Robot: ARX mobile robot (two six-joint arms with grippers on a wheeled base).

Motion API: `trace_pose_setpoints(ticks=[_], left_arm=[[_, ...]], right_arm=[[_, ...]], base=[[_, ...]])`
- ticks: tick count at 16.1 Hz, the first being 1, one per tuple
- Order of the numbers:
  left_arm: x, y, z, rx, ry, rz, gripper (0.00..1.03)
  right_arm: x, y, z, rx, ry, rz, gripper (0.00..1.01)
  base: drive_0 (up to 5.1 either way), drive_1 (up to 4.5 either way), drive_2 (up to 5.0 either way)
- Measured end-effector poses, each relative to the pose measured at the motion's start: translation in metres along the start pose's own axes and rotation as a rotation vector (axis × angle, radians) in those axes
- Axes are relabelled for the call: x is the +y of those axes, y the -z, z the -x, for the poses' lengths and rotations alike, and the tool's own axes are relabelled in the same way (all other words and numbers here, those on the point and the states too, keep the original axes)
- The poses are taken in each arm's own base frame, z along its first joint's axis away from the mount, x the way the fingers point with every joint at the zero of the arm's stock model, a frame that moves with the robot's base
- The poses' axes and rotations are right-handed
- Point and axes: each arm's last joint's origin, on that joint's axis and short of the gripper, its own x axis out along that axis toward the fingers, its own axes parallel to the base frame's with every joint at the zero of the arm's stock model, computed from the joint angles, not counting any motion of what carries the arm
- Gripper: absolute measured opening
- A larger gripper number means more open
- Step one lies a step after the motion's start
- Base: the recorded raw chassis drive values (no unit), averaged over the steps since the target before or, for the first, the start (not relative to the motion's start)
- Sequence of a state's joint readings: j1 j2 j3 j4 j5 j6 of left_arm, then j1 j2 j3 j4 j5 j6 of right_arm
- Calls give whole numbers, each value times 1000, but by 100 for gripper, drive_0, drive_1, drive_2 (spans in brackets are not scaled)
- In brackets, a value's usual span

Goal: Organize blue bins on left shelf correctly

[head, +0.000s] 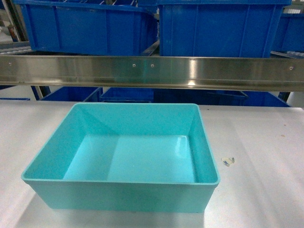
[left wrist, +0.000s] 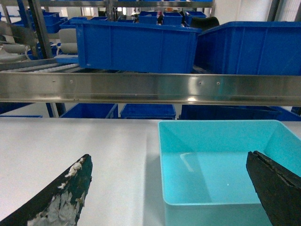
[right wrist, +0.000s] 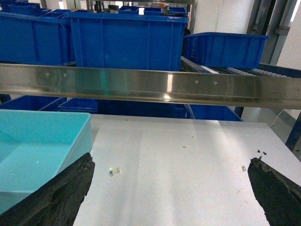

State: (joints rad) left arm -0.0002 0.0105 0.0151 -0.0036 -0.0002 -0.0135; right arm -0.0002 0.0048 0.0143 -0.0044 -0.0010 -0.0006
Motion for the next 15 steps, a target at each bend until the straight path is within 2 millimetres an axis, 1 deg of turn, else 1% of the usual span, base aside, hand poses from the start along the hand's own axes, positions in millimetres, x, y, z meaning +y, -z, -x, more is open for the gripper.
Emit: trace_pose_setpoints(ticks=[15], left_arm=[[0, 0, 0, 0, 0, 0, 98]], right_arm=[[0, 0, 0, 0, 0, 0, 98]], base=[[0, 0, 0]])
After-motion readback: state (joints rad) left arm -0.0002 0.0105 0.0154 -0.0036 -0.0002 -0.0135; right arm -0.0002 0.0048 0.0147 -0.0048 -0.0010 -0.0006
